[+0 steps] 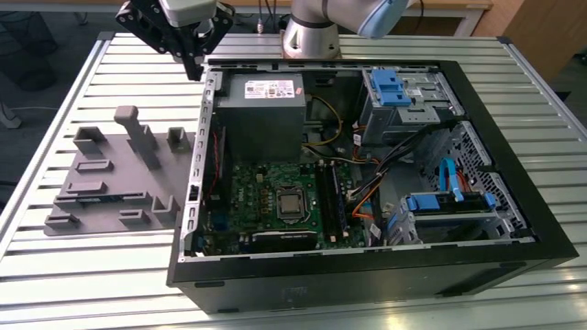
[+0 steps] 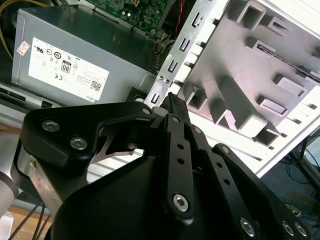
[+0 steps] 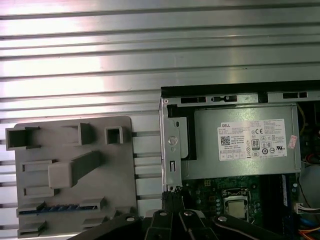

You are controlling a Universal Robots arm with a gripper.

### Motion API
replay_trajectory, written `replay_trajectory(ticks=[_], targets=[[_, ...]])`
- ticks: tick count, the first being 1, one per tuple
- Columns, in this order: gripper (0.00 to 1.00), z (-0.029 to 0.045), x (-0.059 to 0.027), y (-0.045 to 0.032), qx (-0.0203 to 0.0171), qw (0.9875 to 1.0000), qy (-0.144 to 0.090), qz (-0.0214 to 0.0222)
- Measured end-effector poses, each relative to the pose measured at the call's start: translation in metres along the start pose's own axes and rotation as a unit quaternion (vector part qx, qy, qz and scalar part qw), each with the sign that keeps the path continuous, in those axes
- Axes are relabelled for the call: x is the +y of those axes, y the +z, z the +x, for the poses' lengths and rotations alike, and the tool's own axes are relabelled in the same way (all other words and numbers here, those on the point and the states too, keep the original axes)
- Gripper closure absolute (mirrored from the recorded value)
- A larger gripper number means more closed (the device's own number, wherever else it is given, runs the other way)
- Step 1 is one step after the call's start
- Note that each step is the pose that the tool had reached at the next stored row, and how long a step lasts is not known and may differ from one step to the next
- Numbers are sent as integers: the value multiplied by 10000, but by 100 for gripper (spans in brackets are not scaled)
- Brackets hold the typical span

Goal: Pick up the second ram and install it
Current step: 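Reach for the second ram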

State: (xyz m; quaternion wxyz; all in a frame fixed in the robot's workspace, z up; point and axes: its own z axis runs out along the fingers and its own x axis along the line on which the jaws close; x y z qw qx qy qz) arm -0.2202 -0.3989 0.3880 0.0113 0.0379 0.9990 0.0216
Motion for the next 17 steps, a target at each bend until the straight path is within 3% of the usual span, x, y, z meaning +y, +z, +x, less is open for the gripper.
replay_trajectory(ticks=[17], targets=[[89,104,-8,4,0,10000,0,0]])
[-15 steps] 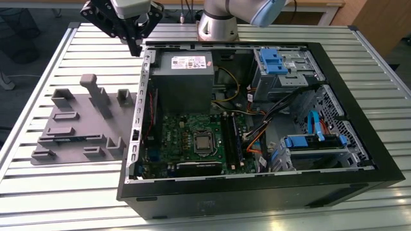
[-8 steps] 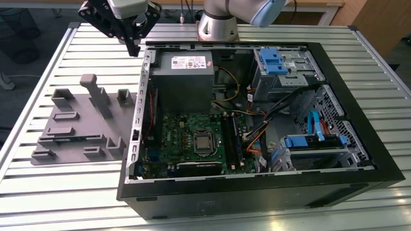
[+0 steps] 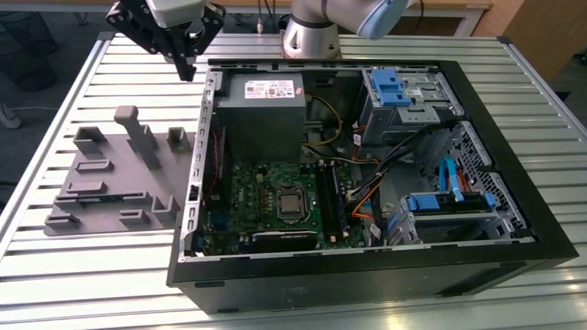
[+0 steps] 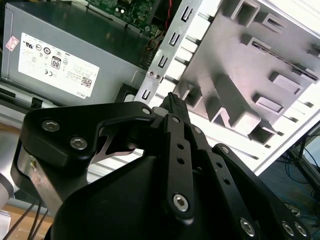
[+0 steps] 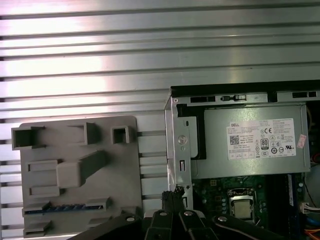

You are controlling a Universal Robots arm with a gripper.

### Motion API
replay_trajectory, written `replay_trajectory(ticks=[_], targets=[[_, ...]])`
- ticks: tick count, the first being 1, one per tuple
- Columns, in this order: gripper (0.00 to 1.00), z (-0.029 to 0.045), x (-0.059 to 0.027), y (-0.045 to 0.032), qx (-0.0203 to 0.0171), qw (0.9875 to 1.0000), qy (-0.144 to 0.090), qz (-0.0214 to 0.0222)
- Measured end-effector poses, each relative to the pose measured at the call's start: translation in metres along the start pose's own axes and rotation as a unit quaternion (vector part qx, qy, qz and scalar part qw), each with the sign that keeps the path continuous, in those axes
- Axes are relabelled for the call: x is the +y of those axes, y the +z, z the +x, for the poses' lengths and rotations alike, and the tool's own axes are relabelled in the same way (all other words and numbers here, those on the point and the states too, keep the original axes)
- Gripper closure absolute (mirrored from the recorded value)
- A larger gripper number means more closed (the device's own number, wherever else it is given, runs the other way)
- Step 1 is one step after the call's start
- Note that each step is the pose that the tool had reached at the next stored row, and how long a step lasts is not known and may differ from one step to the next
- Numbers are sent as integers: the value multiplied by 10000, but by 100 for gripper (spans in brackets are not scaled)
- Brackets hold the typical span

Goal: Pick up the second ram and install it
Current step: 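Reach for the second ram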

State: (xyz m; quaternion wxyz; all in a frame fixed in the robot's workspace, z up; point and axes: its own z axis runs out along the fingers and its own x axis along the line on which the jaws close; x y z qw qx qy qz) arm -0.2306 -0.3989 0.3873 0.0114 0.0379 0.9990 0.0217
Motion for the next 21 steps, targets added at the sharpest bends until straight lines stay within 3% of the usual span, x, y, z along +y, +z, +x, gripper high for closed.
replay_trajectory(ticks=[21], targets=[[89,121,-10,6,0,10000,0,0]])
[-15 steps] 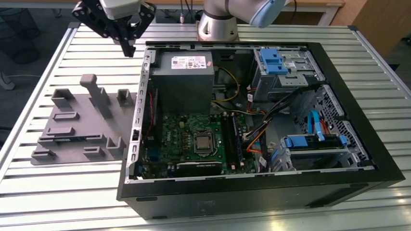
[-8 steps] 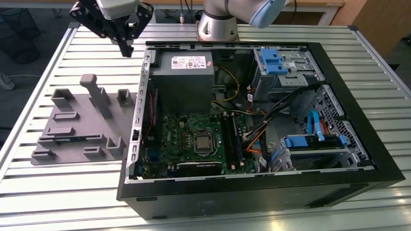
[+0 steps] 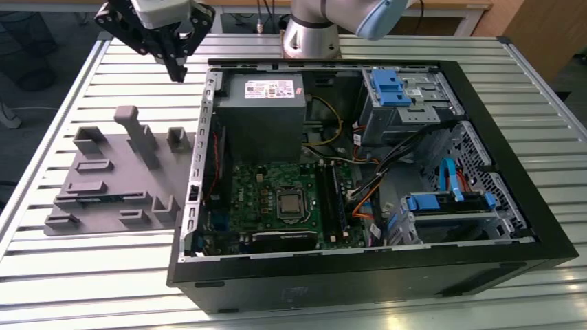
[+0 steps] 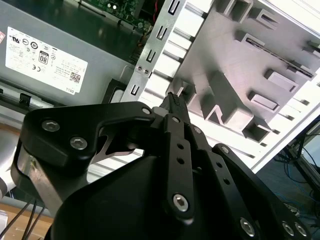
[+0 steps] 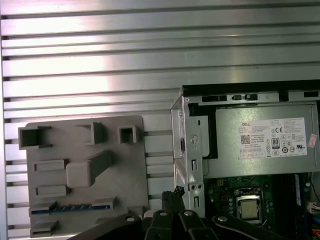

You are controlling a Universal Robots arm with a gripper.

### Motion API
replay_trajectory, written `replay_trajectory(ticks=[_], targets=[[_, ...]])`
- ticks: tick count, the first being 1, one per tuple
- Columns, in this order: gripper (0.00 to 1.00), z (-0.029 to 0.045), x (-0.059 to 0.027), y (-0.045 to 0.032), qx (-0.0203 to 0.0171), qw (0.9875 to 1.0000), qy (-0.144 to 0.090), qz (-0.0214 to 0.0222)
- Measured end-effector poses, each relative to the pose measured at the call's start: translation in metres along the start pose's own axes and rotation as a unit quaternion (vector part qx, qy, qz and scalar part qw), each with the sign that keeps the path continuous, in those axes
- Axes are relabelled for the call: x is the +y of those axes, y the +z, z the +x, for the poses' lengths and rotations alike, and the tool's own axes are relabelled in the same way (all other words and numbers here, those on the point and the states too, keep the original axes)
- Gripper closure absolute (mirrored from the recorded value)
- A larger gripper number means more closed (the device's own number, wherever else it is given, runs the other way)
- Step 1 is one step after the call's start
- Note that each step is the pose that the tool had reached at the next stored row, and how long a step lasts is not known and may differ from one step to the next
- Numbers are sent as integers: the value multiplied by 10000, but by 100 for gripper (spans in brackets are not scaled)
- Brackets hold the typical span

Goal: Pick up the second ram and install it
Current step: 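Reach for the second ram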

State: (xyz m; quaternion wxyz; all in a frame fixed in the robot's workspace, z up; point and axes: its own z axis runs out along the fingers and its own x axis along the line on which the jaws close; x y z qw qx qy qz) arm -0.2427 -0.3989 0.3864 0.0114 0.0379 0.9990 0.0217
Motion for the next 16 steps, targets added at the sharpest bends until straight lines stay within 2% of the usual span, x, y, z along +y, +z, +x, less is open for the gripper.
replay_trajectory(ticks=[16], targets=[[89,100,-8,5,0,10000,0,0]])
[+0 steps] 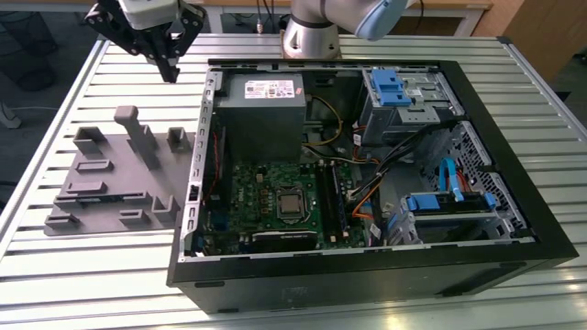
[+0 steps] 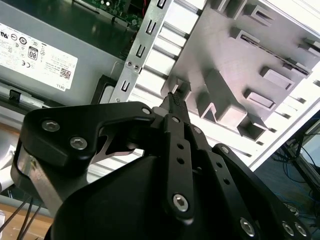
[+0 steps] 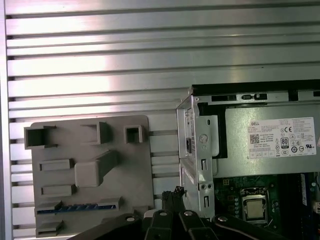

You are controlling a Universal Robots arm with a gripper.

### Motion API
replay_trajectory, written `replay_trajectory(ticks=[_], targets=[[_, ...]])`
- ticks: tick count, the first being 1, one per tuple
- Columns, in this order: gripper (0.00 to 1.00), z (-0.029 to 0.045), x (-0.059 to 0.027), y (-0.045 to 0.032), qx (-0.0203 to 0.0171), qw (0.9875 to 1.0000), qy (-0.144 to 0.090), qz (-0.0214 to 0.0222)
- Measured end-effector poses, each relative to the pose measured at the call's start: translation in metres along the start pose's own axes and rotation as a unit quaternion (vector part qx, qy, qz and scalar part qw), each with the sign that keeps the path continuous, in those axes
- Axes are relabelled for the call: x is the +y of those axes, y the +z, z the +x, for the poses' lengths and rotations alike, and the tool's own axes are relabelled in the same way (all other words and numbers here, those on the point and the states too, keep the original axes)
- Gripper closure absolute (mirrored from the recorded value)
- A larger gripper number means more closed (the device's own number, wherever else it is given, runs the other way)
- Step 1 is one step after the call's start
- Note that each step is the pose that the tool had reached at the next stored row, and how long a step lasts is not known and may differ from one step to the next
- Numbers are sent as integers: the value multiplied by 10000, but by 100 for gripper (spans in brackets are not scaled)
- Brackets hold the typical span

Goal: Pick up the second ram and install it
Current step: 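Reach for the second ram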

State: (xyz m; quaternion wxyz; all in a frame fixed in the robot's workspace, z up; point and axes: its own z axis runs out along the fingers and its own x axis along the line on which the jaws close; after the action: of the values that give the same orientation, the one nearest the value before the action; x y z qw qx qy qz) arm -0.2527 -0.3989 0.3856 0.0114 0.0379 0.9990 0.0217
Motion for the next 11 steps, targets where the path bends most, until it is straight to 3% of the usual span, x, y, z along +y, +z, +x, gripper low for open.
replay_trajectory(ticks=[11], targets=[[89,67,-5,3,0,10000,0,0]])
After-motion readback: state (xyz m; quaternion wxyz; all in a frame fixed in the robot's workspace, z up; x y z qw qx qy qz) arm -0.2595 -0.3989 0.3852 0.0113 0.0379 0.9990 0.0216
